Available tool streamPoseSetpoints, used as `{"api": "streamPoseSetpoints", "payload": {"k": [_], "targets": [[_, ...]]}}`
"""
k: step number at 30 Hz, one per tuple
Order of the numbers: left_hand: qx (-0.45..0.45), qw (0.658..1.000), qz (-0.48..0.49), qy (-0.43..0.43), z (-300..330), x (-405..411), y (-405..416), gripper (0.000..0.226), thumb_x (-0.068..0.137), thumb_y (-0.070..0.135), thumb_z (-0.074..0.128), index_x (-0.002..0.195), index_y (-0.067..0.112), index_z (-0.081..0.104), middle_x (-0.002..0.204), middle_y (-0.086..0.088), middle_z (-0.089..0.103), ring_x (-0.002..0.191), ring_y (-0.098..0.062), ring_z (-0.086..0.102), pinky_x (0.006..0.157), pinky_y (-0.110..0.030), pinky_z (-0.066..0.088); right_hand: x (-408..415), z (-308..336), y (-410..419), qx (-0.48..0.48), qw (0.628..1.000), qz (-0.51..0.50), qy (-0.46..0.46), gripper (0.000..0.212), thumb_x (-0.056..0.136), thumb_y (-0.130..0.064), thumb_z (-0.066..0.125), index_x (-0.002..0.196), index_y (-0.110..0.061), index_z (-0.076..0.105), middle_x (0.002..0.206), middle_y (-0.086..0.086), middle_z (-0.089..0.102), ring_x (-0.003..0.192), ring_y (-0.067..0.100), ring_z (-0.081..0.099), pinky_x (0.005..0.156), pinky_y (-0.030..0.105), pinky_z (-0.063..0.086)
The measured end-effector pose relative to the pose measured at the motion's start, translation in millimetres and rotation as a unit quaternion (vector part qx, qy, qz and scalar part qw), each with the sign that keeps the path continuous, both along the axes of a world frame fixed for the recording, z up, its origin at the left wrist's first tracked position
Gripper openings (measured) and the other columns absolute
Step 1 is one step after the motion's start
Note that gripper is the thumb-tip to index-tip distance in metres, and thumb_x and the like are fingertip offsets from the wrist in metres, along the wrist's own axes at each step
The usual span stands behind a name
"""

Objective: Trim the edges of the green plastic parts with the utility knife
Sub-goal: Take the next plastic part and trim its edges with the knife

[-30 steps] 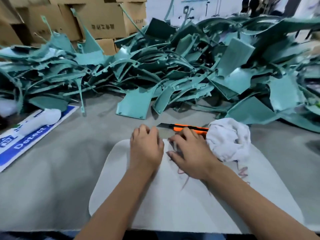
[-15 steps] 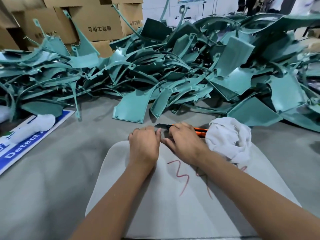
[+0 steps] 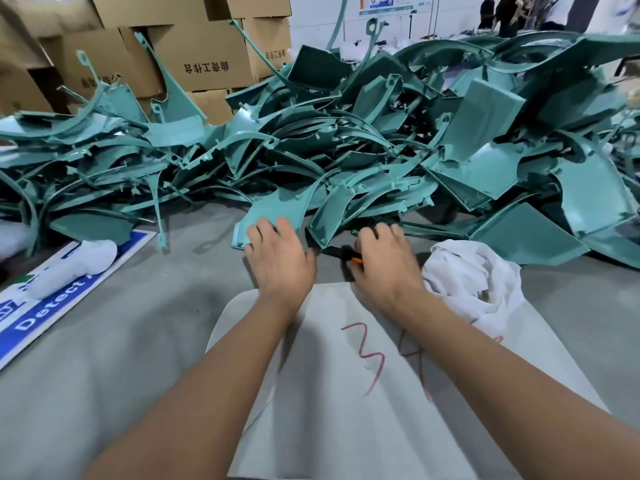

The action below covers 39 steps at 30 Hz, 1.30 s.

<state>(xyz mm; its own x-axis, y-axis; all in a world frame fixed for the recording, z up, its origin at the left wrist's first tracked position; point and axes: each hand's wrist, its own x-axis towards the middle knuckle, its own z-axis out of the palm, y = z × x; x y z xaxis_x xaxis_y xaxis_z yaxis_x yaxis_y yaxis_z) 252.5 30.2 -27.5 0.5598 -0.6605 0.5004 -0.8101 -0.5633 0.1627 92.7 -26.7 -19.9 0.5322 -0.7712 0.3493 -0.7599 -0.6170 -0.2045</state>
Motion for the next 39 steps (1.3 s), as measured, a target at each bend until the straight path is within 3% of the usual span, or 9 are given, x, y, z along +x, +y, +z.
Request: {"api": "streamPoseSetpoints", "payload": {"k": [4, 9, 15, 20, 24, 29, 32, 35, 39], "targets": [[0.037, 0.998, 0.025, 0.051, 1, 16, -21, 0.085, 0.079, 0.057, 0.075, 0.138, 0.013, 0.033, 0.141, -0.018, 0.036, 0.124, -0.036, 0.039, 0.094, -0.046, 0.04, 0, 10, -12, 0.084, 0.99, -0.069, 0.093, 0.034, 0.095, -0.031, 0.064, 0.122, -0.011, 0.058, 0.125, 0.016, 0.059, 0.125, 0.037, 0.046, 0.103, 0.051, 0.043], [0.026, 0.997, 0.047, 0.052, -1, 31, -25, 0.057, 0.088, 0.039, 0.066, 0.131, 0.011, 0.04, 0.129, -0.019, 0.045, 0.116, -0.038, 0.047, 0.087, -0.045, 0.046, -4, 11, -18, 0.09, 0.991, 0.046, 0.089, 0.021, 0.097, -0.029, 0.06, 0.115, -0.017, 0.058, 0.118, 0.009, 0.054, 0.117, 0.032, 0.051, 0.102, 0.05, 0.044], [-0.087, 0.987, 0.038, 0.133, 12, 51, -20, 0.068, 0.091, 0.069, 0.045, 0.133, 0.015, 0.051, 0.137, -0.019, 0.049, 0.126, -0.038, 0.047, 0.103, -0.051, 0.045, -29, 10, -15, 0.064, 0.982, 0.178, 0.001, 0.023, 0.097, -0.022, 0.054, 0.099, -0.028, 0.032, 0.087, -0.01, 0.043, 0.079, 0.023, 0.044, 0.067, 0.036, 0.028], [-0.104, 0.93, 0.089, 0.342, 18, 81, -14, 0.085, 0.075, 0.069, 0.076, 0.128, 0.011, 0.043, 0.131, -0.016, 0.061, 0.123, -0.04, 0.055, 0.103, -0.052, 0.047, -37, 3, 1, 0.0, 0.953, 0.231, -0.195, 0.018, 0.106, -0.027, 0.056, 0.118, -0.015, 0.059, 0.103, -0.005, 0.061, 0.091, 0.019, 0.052, 0.076, 0.035, 0.04], [-0.244, 0.848, -0.01, 0.471, 27, 74, -11, 0.057, 0.068, 0.043, 0.091, 0.106, 0.01, 0.065, 0.106, -0.01, 0.074, 0.102, -0.036, 0.07, 0.091, -0.056, 0.057, -24, 9, 25, -0.046, 0.915, 0.255, -0.309, 0.021, 0.106, -0.021, 0.06, 0.125, -0.017, 0.063, 0.109, -0.01, 0.07, 0.096, 0.012, 0.065, 0.085, 0.03, 0.052], [-0.313, 0.847, -0.01, 0.43, 35, 60, 3, 0.031, 0.071, 0.046, 0.087, 0.082, 0.023, 0.069, 0.086, 0.006, 0.075, 0.085, -0.022, 0.074, 0.082, -0.042, 0.061, -15, 2, 45, 0.211, 0.796, 0.221, -0.522, 0.004, 0.11, -0.022, 0.053, 0.109, -0.026, 0.052, 0.073, -0.009, 0.064, 0.058, 0.004, 0.06, 0.057, 0.017, 0.048], [-0.389, 0.766, -0.003, 0.512, 27, 43, 17, 0.033, 0.072, 0.042, 0.089, 0.085, 0.019, 0.07, 0.089, -0.001, 0.077, 0.074, -0.018, 0.074, 0.065, -0.033, 0.06, -20, -4, 40, 0.29, 0.792, 0.15, -0.516, 0.007, 0.108, -0.023, 0.056, 0.103, -0.02, 0.052, 0.077, 0.004, 0.063, 0.064, 0.018, 0.058, 0.062, 0.037, 0.052], [-0.431, 0.687, -0.024, 0.585, 15, 27, 29, 0.03, 0.077, 0.037, 0.088, 0.084, 0.017, 0.066, 0.083, -0.002, 0.075, 0.057, -0.015, 0.066, 0.042, -0.022, 0.044, -25, -7, 36, 0.351, 0.765, 0.177, -0.51, 0.003, 0.109, -0.021, 0.054, 0.108, -0.02, 0.057, 0.078, 0.003, 0.063, 0.063, 0.02, 0.06, 0.057, 0.035, 0.052], [-0.4, 0.655, -0.113, 0.631, -4, 9, 43, 0.025, 0.079, 0.026, 0.086, 0.09, 0.008, 0.073, 0.089, -0.011, 0.079, 0.076, -0.026, 0.075, 0.057, -0.034, 0.06, -35, -7, 30, 0.207, 0.834, 0.238, -0.453, 0.018, 0.111, -0.039, 0.044, 0.095, -0.039, 0.053, 0.069, 0.0, 0.055, 0.053, 0.016, 0.049, 0.047, 0.029, 0.043]]}}
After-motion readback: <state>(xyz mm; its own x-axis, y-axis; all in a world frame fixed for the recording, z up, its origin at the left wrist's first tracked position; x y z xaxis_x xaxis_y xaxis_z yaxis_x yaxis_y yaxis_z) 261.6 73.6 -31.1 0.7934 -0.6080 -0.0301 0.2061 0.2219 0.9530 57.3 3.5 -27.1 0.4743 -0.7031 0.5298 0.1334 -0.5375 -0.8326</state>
